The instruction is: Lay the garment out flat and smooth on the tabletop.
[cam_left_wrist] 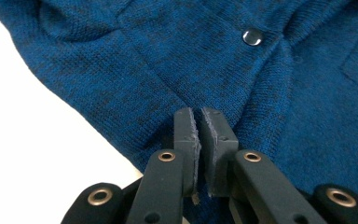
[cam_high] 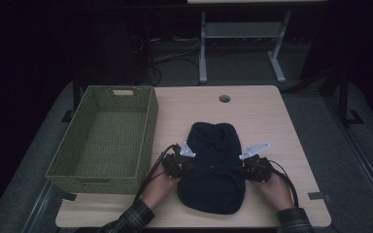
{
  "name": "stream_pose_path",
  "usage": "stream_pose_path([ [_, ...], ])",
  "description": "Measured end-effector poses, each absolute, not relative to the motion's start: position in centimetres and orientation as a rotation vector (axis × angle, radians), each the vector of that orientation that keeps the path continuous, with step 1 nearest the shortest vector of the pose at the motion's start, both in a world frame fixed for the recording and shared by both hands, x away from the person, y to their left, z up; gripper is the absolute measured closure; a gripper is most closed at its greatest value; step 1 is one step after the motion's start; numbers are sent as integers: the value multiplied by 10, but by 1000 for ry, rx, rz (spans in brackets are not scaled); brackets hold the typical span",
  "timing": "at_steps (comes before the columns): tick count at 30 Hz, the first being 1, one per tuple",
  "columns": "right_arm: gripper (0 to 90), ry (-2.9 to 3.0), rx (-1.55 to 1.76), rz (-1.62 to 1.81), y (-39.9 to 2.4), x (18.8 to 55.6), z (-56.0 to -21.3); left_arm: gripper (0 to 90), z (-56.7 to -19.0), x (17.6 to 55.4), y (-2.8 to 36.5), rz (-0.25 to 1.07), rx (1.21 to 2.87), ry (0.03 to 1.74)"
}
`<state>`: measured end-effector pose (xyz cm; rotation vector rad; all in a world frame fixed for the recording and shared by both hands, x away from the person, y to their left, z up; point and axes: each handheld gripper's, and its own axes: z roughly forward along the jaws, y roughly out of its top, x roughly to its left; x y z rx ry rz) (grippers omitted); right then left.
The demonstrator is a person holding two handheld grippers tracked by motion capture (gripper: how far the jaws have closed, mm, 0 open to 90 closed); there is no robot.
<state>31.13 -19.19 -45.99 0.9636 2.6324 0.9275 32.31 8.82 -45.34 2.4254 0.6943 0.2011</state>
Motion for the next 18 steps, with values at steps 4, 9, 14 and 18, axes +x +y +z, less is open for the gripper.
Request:
stream_pose_path([
  [4,898,2635,970,936,-199,300,-460,842,-454,313,87,146,2419,671],
  [9,898,2636,992,962,-206,291,-461,840,-454,302,84,115,2419,645],
  [14,898,2642,986,957,-207,289,-460,838,-455,302,86,99,2401,651],
  [18,893,2644,985,959,-207,289,-460,814,-454,304,87,97,2403,652],
])
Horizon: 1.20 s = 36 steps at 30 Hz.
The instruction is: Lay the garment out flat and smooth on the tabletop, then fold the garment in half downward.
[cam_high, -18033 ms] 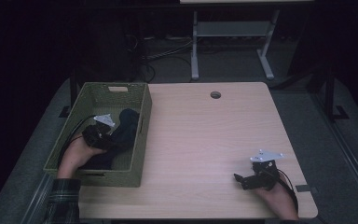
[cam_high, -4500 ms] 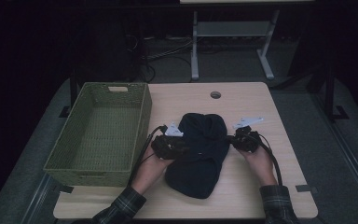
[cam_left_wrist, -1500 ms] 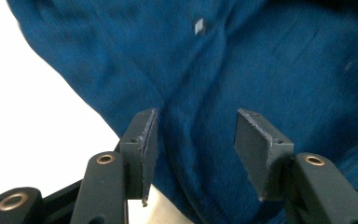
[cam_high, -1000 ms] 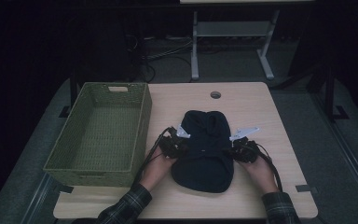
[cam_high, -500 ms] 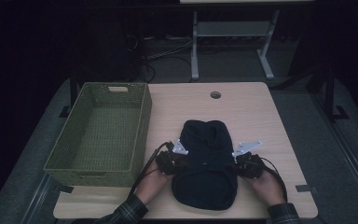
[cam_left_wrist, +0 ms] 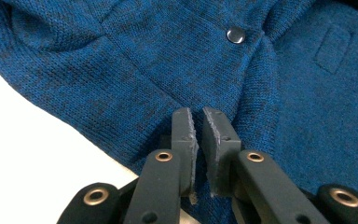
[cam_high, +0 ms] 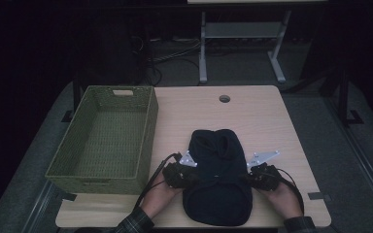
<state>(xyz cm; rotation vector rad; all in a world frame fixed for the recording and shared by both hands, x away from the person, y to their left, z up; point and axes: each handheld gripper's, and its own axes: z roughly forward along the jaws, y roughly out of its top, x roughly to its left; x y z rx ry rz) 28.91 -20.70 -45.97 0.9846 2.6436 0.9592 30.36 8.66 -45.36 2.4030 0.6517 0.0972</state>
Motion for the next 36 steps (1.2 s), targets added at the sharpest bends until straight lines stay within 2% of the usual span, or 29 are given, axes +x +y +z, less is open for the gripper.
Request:
stream_pose_path([
  [8,771,2602,990,988,-210,296,-450,725,-443,311,92,119,2360,687],
  [12,646,2573,1013,1000,-211,304,-446,640,-436,318,93,148,2335,705],
  [18,566,2536,1024,1039,-213,318,-436,540,-429,330,93,183,2304,732],
  [25,525,2502,1036,1072,-216,335,-426,468,-418,350,91,231,2278,779],
  [36,505,2460,1072,1104,-221,376,-408,442,-407,396,89,292,2182,852],
])
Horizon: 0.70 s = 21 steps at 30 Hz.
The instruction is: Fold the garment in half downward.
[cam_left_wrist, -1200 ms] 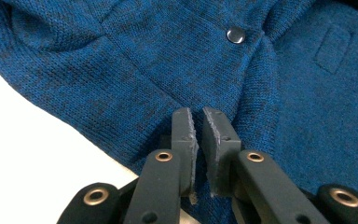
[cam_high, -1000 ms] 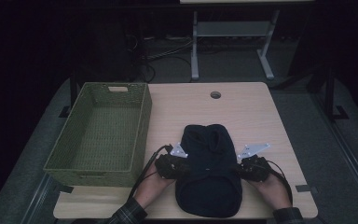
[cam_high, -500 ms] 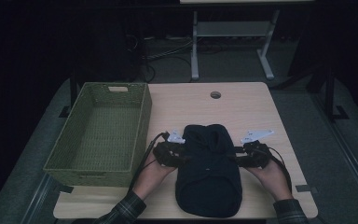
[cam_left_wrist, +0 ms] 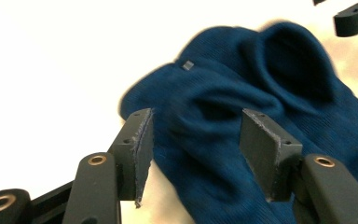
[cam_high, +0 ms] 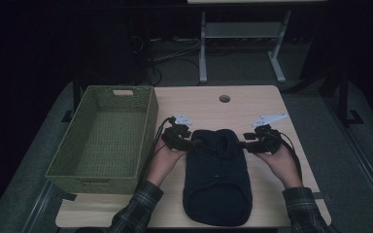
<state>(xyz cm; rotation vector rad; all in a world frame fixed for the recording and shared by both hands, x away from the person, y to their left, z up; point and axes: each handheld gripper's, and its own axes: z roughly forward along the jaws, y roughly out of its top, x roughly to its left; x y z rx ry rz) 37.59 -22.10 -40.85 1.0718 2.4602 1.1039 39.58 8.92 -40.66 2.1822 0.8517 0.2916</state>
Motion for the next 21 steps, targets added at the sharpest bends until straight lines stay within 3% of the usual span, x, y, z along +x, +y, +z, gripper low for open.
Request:
stream_pose_path([
  [14,514,2479,1144,1084,-208,441,-418,443,-424,455,82,299,2169,982],
  [21,528,2490,1189,1033,-202,464,-433,427,-442,463,80,260,2216,1026],
])
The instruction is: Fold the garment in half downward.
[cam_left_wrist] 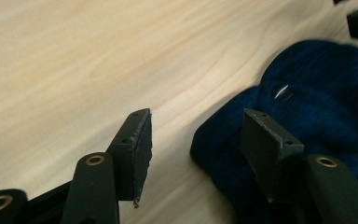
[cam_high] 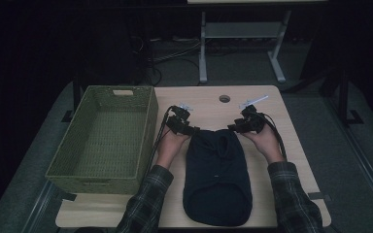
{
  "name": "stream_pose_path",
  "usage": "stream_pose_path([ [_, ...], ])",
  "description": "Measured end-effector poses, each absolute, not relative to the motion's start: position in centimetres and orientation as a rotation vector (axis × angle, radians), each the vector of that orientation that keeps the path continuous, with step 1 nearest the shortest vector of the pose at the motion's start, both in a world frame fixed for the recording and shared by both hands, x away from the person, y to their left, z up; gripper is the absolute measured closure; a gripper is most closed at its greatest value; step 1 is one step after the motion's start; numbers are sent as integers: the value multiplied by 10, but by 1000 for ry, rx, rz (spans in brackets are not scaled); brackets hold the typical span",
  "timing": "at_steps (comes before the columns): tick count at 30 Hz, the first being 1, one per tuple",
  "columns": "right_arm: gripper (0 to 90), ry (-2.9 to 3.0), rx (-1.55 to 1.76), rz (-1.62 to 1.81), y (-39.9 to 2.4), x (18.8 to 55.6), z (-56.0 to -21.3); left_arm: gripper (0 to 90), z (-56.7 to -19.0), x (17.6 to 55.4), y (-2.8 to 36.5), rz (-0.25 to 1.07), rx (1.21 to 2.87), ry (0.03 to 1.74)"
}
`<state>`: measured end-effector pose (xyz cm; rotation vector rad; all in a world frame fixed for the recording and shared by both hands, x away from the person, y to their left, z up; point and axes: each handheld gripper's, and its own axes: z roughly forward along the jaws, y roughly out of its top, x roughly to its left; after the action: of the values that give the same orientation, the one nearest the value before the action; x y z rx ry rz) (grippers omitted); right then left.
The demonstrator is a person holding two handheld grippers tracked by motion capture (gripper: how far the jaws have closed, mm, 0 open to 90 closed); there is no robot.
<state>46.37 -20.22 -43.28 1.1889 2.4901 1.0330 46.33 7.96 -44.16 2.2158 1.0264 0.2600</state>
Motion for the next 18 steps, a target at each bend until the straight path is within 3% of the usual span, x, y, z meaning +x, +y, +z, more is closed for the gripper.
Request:
stream_pose_path([
  [12,531,2583,1231,963,-200,468,-455,422,-457,464,79,227,2253,1029],
  [18,577,2608,1238,949,-197,468,-460,453,-459,463,78,220,2267,1003],
])
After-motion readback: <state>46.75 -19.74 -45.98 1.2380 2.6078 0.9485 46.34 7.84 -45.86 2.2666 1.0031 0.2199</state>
